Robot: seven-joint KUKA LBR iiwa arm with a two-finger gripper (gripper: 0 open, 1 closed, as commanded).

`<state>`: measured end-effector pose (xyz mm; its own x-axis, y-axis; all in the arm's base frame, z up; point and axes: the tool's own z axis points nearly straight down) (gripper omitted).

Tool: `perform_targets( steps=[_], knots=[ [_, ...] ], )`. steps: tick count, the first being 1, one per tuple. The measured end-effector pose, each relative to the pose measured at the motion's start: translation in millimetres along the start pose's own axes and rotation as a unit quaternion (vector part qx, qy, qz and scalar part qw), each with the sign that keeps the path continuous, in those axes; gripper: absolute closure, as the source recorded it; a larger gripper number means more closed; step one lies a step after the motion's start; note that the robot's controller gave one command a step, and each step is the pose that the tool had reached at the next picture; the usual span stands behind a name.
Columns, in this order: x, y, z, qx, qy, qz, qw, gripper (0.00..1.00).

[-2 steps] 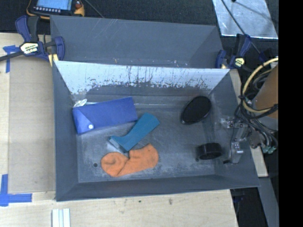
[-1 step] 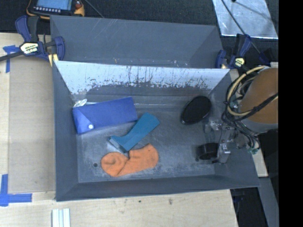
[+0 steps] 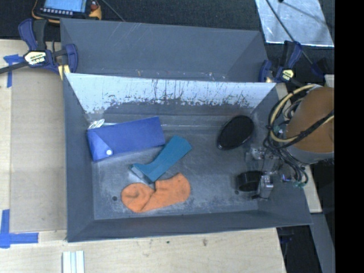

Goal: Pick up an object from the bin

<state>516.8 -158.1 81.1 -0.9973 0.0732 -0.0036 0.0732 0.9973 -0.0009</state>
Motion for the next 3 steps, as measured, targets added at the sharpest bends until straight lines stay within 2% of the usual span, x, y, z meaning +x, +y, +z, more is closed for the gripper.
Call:
perform_targets(
  steps=[1, 2, 3],
  knots=[
    [-12.3, 1, -18, 0.000, -0.0002, -0.111, 0.9938, 0.00],
    [-9.7, 1, 8, 0.000, 0.0004, -0.072, 0.9974, 0.00],
    [-17.6, -1, 12, 0.002, -0.0048, -0.120, 0.9928, 1.00]
  ],
)
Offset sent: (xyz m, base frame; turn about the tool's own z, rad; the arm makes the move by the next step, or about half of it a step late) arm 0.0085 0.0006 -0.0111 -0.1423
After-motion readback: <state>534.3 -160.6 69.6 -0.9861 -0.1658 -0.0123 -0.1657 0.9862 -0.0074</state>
